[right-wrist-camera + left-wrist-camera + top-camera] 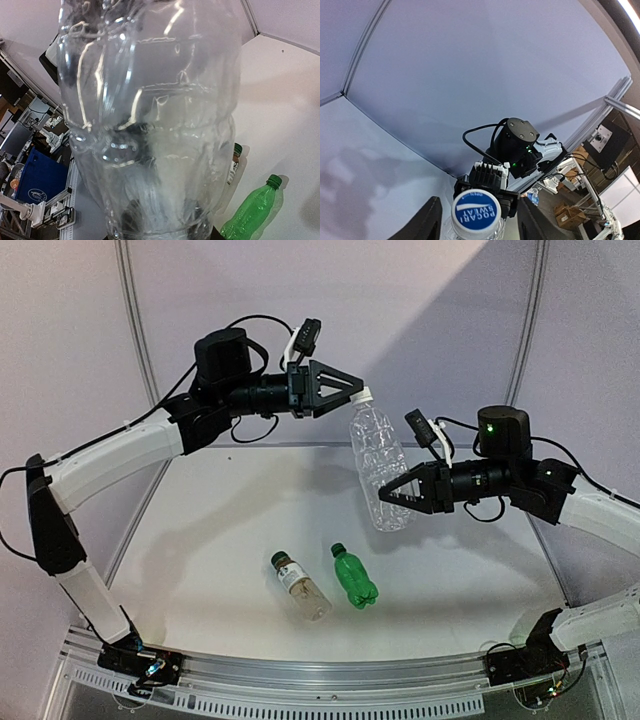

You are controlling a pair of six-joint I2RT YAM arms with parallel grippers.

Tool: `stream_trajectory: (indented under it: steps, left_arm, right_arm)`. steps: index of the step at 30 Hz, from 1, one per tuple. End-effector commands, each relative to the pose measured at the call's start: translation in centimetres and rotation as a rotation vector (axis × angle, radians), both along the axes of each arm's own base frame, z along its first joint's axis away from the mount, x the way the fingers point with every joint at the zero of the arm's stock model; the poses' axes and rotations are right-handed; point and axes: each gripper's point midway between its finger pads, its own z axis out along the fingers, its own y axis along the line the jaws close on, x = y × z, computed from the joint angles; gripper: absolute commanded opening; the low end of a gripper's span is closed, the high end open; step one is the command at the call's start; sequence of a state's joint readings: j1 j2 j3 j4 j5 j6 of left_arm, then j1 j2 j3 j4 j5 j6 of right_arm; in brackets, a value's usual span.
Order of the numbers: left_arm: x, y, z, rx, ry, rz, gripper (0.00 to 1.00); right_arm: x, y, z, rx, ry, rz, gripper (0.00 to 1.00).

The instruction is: Unscrew the bottle caps

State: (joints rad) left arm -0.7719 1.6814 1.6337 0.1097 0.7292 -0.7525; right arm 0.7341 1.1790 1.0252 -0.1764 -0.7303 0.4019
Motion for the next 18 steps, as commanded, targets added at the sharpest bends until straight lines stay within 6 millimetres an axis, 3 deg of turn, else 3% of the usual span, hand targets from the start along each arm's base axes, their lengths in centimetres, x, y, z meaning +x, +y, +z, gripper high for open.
stream_trajectory:
  steps: [1, 6, 10, 12, 14, 18]
  left_arm:
    - [-0.4, -1.3, -0.5, 0.019, 0.008, -0.026, 0.49]
    - [-0.2, -2.0, -1.1, 0.036, 0.018, -0.028, 0.34]
    - [0.1, -2.4, -1.6, 0.054, 0.035, -0.014, 0.08]
    - [0.4, -2.4, -1.8, 0.066, 0.043, 0.010, 0.00]
    - [1.0, -2.4, -3.1, 0.123, 0.091, 0.049, 0.00]
    - [2.5, -2.0, -5.5, 0.211, 0.181, 0.177, 0.00]
  right_arm:
    - [-0.5, -0.3, 0.5, 0.001, -0.029, 0.007, 0.09]
    - [-0.6, -0.3, 0.2, -0.009, -0.036, 0.013, 0.08]
    - [-0.6, -0.4, 0.1, -0.015, -0.039, 0.010, 0.08]
    - [-0.3, -0.5, -0.1, -0.027, -0.043, -0.006, 0.08]
    - [0.6, -0.8, -0.5, -0.060, -0.057, -0.065, 0.08]
    - [4.7, -3.0, -1.8, -0.191, -0.114, -0.317, 0.05]
